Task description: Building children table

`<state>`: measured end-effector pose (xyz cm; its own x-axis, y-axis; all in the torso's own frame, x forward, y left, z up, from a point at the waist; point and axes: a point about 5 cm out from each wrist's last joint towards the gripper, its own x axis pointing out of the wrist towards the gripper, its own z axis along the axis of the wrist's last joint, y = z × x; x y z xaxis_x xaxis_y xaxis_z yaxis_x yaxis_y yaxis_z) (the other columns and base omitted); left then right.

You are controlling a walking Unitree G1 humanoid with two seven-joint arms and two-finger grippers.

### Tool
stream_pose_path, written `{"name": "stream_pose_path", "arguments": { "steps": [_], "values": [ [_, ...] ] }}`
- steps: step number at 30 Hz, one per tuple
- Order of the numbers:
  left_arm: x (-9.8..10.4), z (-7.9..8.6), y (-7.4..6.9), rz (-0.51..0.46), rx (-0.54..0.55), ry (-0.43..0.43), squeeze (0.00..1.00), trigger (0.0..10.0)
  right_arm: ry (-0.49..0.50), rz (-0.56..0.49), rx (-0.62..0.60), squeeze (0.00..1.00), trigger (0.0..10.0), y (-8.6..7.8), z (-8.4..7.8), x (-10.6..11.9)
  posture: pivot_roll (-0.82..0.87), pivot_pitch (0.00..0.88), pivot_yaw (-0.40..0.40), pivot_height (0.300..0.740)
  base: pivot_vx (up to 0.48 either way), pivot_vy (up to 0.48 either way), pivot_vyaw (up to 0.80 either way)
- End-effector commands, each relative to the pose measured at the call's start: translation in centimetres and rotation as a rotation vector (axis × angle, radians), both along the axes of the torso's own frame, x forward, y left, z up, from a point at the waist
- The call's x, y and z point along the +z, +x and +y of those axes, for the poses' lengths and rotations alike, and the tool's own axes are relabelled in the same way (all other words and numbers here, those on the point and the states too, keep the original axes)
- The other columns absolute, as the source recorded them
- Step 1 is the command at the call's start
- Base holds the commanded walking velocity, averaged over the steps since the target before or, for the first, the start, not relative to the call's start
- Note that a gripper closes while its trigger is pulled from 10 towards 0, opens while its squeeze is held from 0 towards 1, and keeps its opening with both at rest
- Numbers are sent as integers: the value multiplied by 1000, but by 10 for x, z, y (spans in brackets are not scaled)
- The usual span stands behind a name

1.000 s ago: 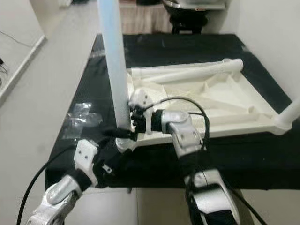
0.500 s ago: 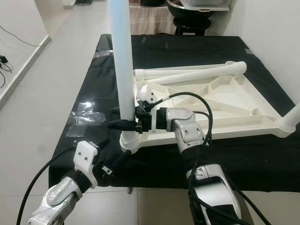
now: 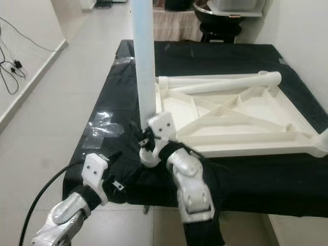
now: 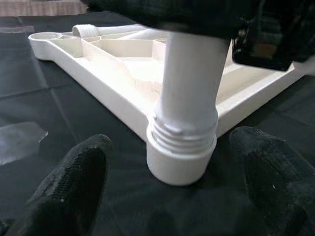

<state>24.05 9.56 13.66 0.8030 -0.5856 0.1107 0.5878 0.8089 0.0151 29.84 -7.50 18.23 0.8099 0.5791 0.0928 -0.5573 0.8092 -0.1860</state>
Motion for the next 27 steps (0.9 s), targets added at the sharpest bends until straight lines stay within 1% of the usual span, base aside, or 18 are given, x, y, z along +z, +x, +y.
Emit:
{"name": "stream_pose_path", "arguments": {
  "steps": [1, 5, 6, 7, 9, 12, 14, 15, 16, 17, 19, 20, 21, 22, 23, 25, 26, 27],
  "values": [
    [-1, 1, 0, 9, -4, 0, 0, 10000, -89, 160, -56, 0, 0, 4, -10, -35, 43, 177, -16, 740, 0, 0, 0],
    [-1, 1, 1, 7, 1, 1, 0, 10000, -72, 185, -50, 0, 0, 10, -12, -37, 46, 172, -17, 740, 0, 0, 0],
    [0, 1, 2, 6, 4, 1, 0, 10000, -62, 201, -31, 0, 10000, 13, -12, -37, 54, 171, -14, 740, 0, 0, 0],
    [0, 1, 2, 5, 7, 1, 0, 10000, -31, 202, 16, 1000, 10000, 15, -12, -32, 66, 164, -14, 740, 0, 0, 0],
    [0, 2, 2, 5, 9, 1, 0, 10000, 10, 187, 127, 1000, 10000, 20, -15, -19, 70, 161, -12, 740, 0, 0, 0],
    [-1, 2, 3, 6, 9, 1, 0, 10000, 14, 175, 149, 1000, 10000, 21, -16, -14, 72, 158, -13, 740, 0, 0, 0],
    [-1, 1, 3, 9, 4, 2, 0, 10000, -16, 147, 230, 1000, 10000, 27, -22, -3, 74, 151, -13, 740, 0, 0, 0],
    [-2, 0, 3, 10, 2, 2, 0, 10000, -49, 126, 290, 71, 10000, 33, -26, 4, 78, 142, -17, 740, 0, 0, 0],
    [-2, 0, 3, 10, 2, 2, 0, 10000, -49, 126, 290, 71, 10000, 33, -26, 4, 78, 142, -17, 740, 0, 0, 0],
    [-3, -1, 3, 11, -2, 4, 0, 10000, -72, 113, 380, 0, 10000, 42, -34, 14, 84, 138, -20, 740, 0, 0, 0],
    [-3, -1, 3, 11, -2, 4, 0, 10000, -72, 113, 380, 0, 10000, 42, -34, 14, 84, 138, -20, 740, 0, 0, 0],
    [-3, -1, 3, 12, -3, 4, 0, 10000, -73, 113, 401, 0, 10000, 45, -36, 16, 84, 138, -20, 740, 0, 0, 0],
    [-3, -2, 3, 8, -1, 10, 0, 10000, -97, 118, 455, 0, 10000, 47, -38, 17, 98, 130, -22, 740, 0, 0, 0],
    [-3, -2, 3, 8, -1, 10, 0, 10000, -97, 118, 455, 0, 10000, 47, -38, 17, 98, 130, -22, 740, 0, 0, 0],
    [-4, -2, 1, 2, 3, 22, 0, 10000, -122, 128, 502, 0, 10000, 49, -40, 18, 103, 126, -21, 740, 0, 0, 0],
    [-4, -2, 1, 2, 3, 22, 0, 10000, -122, 128, 502, 0, 10000, 49, -40, 18, 103, 126, -21, 740, 0, 0, 0],
    [-4, -3, -1, -6, 8, 38, 0, 10000, -144, 136, 547, 0, 10000, 52, -41, 20, 107, 120, -16, 740, 0, 0, 0],
    [-4, -3, -1, -6, 8, 38, 0, 10000, -144, 136, 547, 0, 10000, 52, -41, 20, 107, 120, -16, 740, 0, 0, 0]
  ]
}}
